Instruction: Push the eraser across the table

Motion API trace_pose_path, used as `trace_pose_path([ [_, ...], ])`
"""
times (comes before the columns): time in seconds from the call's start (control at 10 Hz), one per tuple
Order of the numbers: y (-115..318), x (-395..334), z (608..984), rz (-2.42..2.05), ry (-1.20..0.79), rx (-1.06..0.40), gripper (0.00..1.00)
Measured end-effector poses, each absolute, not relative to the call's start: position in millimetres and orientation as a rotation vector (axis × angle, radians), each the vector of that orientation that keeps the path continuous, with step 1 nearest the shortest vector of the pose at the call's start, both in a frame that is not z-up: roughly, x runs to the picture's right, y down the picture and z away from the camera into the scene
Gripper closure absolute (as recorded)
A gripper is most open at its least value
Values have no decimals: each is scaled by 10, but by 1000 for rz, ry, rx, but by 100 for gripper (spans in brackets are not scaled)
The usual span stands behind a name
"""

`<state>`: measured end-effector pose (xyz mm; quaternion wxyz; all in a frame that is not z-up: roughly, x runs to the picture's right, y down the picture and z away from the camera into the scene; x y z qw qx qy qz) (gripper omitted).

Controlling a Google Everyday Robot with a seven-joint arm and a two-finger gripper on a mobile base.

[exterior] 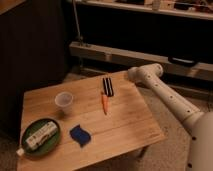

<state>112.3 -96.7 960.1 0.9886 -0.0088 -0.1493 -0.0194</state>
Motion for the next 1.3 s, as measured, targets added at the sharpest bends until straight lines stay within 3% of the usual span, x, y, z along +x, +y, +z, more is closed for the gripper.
trace_pose_path([
  [0.3,-885,763,9843,-333,-265,-115,100],
  [0.6,-647,841,9990,-315,-227,-192,100],
  [1.3,-343,781,10147,-291,-218,-226,100],
])
